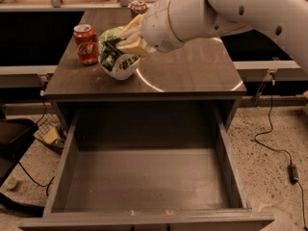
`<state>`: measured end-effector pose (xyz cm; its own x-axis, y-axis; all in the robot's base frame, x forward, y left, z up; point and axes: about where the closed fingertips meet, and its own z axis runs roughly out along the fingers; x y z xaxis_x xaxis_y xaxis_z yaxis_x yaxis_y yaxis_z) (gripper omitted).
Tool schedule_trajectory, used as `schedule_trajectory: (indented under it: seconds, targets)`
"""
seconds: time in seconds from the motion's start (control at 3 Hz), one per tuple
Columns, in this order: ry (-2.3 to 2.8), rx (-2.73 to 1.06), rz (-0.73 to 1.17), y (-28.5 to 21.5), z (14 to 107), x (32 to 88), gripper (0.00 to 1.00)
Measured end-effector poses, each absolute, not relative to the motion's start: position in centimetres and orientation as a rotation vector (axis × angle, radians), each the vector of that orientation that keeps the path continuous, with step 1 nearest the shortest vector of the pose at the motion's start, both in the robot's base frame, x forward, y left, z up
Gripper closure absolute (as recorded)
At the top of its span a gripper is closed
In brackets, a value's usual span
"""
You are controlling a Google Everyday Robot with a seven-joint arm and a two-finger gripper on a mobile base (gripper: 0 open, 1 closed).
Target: Place green jalapeno chip bag into white bowl
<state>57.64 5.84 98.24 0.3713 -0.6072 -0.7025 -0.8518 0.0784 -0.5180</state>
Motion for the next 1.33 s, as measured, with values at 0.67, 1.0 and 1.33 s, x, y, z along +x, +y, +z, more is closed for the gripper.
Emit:
schedule_trajectory:
  seconds: [0.67,1.0,1.33]
  targets:
    - [1.237,-1.690,0.254,7.1,99.7,59.8,1.00]
    - [1.222,-1.694,0.266,6.9,100.0,62.0,1.00]
    - [1.225,-1.698,0.288,6.5,99.7,63.6,1.00]
